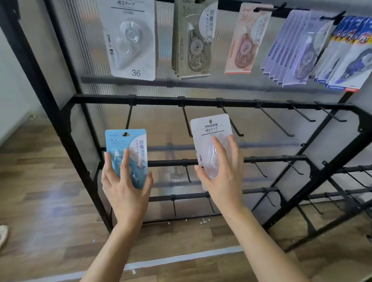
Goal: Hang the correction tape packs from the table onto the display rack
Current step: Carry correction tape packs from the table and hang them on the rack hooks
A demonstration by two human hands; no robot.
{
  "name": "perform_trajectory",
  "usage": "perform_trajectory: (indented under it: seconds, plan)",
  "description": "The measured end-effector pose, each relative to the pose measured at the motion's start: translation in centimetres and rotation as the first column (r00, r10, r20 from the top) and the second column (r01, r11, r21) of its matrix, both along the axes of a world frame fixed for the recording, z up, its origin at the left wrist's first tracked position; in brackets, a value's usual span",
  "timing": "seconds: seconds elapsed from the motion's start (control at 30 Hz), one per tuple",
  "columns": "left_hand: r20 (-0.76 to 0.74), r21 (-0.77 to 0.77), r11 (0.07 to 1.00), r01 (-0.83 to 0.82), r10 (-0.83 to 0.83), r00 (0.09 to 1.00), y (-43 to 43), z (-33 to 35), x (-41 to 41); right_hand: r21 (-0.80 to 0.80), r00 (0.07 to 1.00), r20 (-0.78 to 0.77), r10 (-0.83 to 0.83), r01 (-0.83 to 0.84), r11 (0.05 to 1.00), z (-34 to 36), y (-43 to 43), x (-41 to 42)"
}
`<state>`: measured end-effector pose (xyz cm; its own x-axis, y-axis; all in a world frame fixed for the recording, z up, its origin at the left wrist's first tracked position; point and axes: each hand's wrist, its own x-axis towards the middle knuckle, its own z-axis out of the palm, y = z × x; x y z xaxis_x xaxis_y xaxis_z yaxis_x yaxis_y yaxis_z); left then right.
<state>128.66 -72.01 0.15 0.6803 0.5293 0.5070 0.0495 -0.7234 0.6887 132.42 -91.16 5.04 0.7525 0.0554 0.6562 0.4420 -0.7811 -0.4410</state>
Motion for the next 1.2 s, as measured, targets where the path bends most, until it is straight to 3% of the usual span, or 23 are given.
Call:
perform_trajectory:
  seconds: [0.37, 0.8, 1.2]
  plan:
    - [-0.043, -0.005, 0.999, 0.052, -0.052, 0.998, 1.5, -0.4, -0.2, -0.006, 1.000, -0.013, -0.016, 0.016, 1.000, -0.1, 1.9, -0.6]
    - [-0.303, 0.014, 0.993, 0.116, -0.106, 0.947, 4.2, 2.8, 9.2, -0.019, 0.995, 0.003, -0.101, 0.101, 0.995, 1.0, 1.1, 0.5]
    - [-0.367, 0.002, 0.991, 0.135, -0.125, 0.922, 5.5, 3.2, 13.9, -0.002, 0.995, -0.029, -0.092, 0.092, 0.996, 1.9, 1.0, 1.7]
